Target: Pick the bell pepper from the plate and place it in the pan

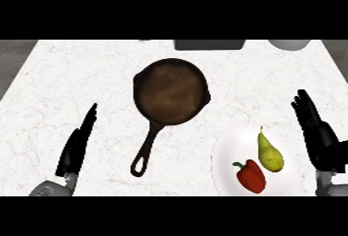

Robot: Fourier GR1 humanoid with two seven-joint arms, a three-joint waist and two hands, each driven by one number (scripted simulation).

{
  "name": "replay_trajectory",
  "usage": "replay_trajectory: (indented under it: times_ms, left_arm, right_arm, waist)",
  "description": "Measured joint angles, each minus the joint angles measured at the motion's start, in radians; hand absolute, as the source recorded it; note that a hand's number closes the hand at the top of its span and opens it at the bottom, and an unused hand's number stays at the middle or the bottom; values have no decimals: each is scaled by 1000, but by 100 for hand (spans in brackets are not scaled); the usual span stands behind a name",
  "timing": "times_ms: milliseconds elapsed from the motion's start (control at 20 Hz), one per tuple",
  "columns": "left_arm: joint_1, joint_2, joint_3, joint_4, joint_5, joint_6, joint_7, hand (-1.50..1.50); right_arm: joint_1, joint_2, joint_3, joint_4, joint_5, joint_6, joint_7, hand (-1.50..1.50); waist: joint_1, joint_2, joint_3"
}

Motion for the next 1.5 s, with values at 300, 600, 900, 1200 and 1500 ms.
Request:
replay_trajectory:
  times_ms: [300,600,900,1200,1500]
  left_arm:
    - [26,54,39,-58,-11,-30,4,0]
    - [77,73,58,-112,16,-45,27,0]
    - [104,85,70,-158,20,-59,40,0]
    - [124,97,85,-193,22,-81,57,0]
    - [139,92,91,-214,11,-96,60,0]
  right_arm:
    - [-104,63,34,-35,-79,95,60,-150]
    - [43,-30,-7,-85,8,-11,184,-150]
    - [147,-242,-4,-193,102,85,279,-150]
    - [124,-404,2,-279,116,261,369,-150]
    - [2,-445,74,-354,63,431,540,-150]
  waist:
    - [12,-2,-12]
    - [-10,-8,-17]
    - [-10,-6,-17]
    - [-1,-4,-17]
    - [10,-2,-17]
